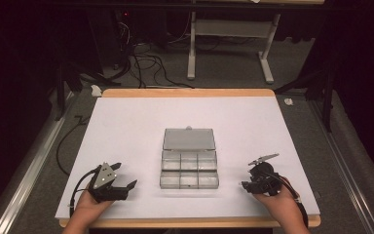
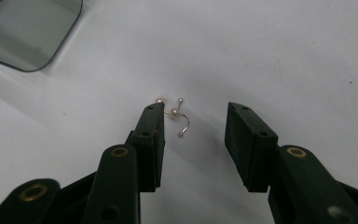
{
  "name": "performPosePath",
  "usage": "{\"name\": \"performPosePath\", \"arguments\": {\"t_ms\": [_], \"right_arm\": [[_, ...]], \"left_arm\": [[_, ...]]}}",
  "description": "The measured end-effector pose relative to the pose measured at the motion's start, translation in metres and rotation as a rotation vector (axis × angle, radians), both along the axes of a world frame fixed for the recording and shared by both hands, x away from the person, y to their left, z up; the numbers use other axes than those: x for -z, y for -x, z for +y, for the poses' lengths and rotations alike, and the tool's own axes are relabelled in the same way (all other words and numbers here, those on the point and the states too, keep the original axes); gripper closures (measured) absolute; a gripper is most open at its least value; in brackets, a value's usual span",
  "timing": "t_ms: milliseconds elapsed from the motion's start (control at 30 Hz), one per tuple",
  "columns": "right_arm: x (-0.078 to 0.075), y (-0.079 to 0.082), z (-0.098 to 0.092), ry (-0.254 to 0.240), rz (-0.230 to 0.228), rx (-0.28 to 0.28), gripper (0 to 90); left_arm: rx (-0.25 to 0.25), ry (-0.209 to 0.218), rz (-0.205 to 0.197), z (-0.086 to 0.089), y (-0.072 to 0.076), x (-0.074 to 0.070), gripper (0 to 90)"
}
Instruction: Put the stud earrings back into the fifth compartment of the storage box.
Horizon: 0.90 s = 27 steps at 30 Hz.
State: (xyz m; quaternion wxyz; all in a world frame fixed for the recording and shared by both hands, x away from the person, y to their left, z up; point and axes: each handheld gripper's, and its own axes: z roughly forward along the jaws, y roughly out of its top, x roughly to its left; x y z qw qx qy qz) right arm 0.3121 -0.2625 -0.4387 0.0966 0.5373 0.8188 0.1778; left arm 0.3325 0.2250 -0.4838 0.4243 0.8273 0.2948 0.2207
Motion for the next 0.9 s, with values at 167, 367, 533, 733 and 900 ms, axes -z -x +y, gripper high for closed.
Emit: {"name": "performPosePath", "arguments": {"t_ms": [167, 367, 533, 733, 900], "right_arm": [[0.0, -0.002, 0.001, 0.028, 0.051, -0.017, 59.4], [-0.005, -0.005, 0.003, 0.061, 0.111, -0.063, 63.1], [-0.009, -0.01, 0.007, 0.085, 0.146, -0.088, 64.8], [-0.015, -0.017, 0.012, 0.091, 0.184, -0.106, 67.2], [-0.014, -0.026, 0.017, 0.095, 0.202, -0.124, 68.6]], "left_arm": [[0.002, -0.001, 0.002, 0.0, 0.0, 0.0, 15.1], [0.003, -0.005, 0.002, -0.001, 0.0, 0.0, 15.2], [0.005, -0.004, 0.004, -0.001, 0.0, 0.0, 15.2], [0.006, -0.004, 0.009, -0.001, -0.001, 0.0, 15.2], [0.008, -0.003, 0.012, -0.001, -0.001, 0.0, 15.3]]}}
